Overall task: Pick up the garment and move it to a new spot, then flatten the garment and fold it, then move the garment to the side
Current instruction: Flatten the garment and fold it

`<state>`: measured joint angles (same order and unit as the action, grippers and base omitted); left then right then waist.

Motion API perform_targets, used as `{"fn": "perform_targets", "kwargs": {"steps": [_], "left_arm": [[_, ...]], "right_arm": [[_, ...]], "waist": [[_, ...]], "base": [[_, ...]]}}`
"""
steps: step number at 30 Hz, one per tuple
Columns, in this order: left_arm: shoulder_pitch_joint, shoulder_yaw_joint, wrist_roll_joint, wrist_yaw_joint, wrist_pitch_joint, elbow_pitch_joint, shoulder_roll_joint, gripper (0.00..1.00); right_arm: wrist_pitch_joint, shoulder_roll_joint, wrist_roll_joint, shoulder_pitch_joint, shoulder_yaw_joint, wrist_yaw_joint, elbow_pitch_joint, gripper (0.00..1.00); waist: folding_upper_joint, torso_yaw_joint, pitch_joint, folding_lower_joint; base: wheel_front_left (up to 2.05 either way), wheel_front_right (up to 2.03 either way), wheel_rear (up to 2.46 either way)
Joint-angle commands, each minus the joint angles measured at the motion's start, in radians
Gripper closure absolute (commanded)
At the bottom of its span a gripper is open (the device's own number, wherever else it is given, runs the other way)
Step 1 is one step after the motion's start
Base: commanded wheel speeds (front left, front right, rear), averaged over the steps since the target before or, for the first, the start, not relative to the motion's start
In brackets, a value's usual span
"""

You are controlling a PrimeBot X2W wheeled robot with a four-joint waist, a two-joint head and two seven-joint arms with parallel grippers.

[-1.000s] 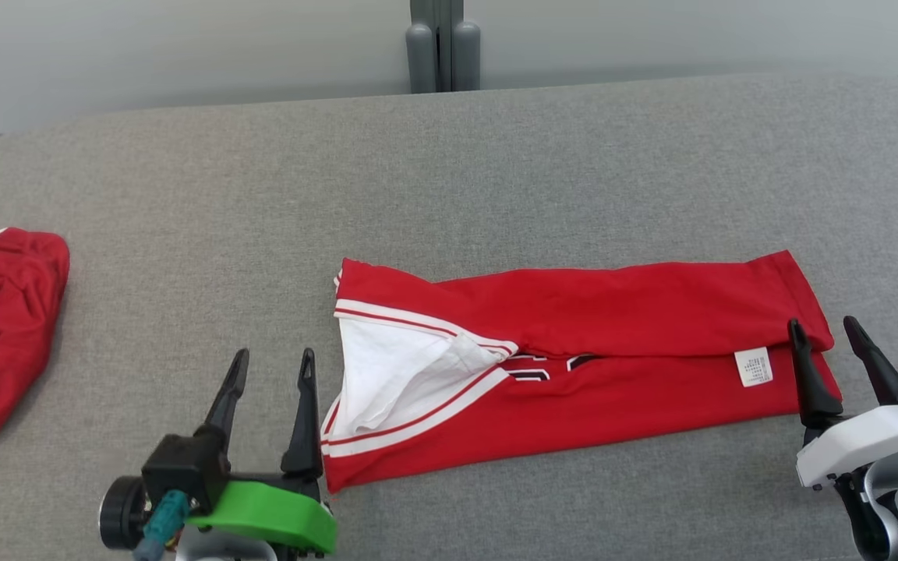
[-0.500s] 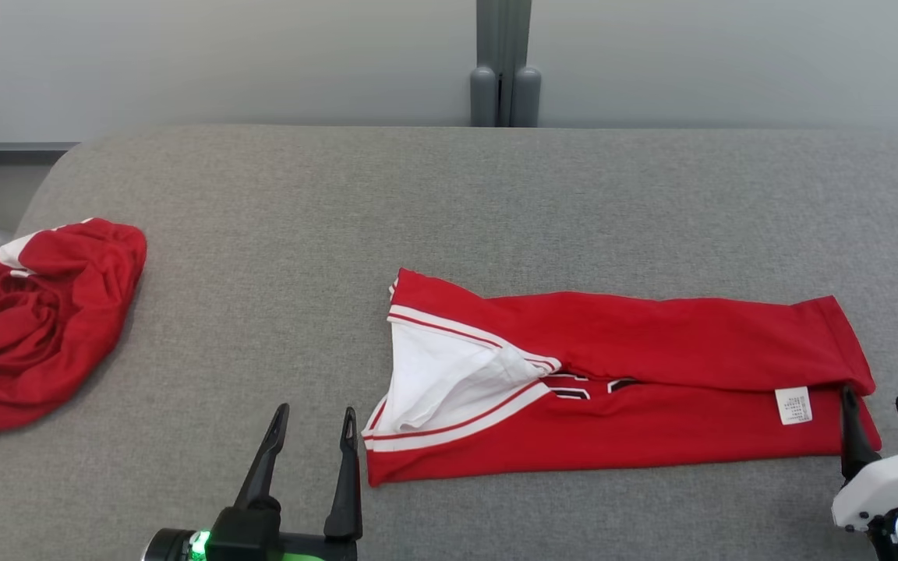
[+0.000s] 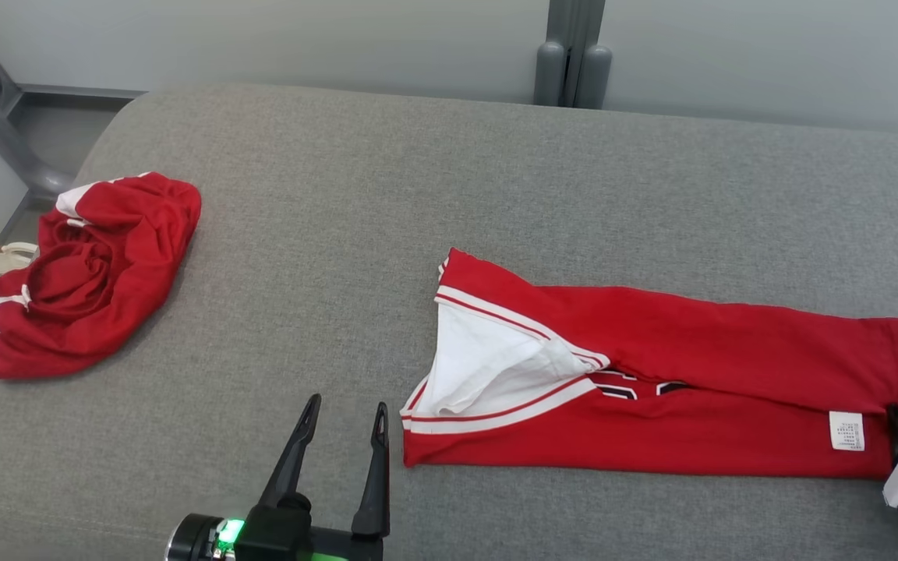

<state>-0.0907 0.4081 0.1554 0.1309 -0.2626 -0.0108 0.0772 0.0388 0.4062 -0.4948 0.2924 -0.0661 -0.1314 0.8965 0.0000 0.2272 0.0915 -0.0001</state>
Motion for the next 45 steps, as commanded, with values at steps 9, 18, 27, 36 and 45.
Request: {"fn": "perform_targets", "kwargs": {"steps": [9,18,27,36,45], "left_arm": [[0.031,-0.033,-0.033,-0.021,-0.003,-0.013,-0.021,0.0],[0.053,-0.045,-0.05,-0.037,-0.003,-0.019,-0.025,0.0],[0.057,-0.062,-0.058,-0.043,-0.003,-0.012,-0.026,0.0],[0.049,-0.05,-0.046,-0.043,-0.003,-0.005,-0.026,0.0],[0.058,-0.038,-0.038,-0.038,-0.003,-0.007,-0.026,0.0]], "right_arm": [[-0.034,0.018,-0.105,0.004,0.094,0.002,-0.005,1.0],[0.026,0.185,-0.081,0.07,0.156,0.002,-0.045,1.0],[0.008,0.293,-0.057,0.107,0.209,0.002,-0.206,1.0],[-0.13,0.219,-0.014,0.045,0.184,0.002,-0.602,1.0],[-0.25,0.016,0.068,-0.045,0.189,0.002,-0.911,1.0]], "waist": [[0.0,0.002,0.061,0.0001],[0.0,-0.057,0.088,0.0001],[0.0,-0.106,0.081,0.0001],[0.0,-0.109,0.057,0.0001],[0.0,-0.037,0.061,0.0001]], "base": [[0.0,0.0,0.0],[0.0,0.0,0.0],[0.0,0.0,0.0],[0.0,0.0,0.0],[0.0,0.0,0.0]]}}
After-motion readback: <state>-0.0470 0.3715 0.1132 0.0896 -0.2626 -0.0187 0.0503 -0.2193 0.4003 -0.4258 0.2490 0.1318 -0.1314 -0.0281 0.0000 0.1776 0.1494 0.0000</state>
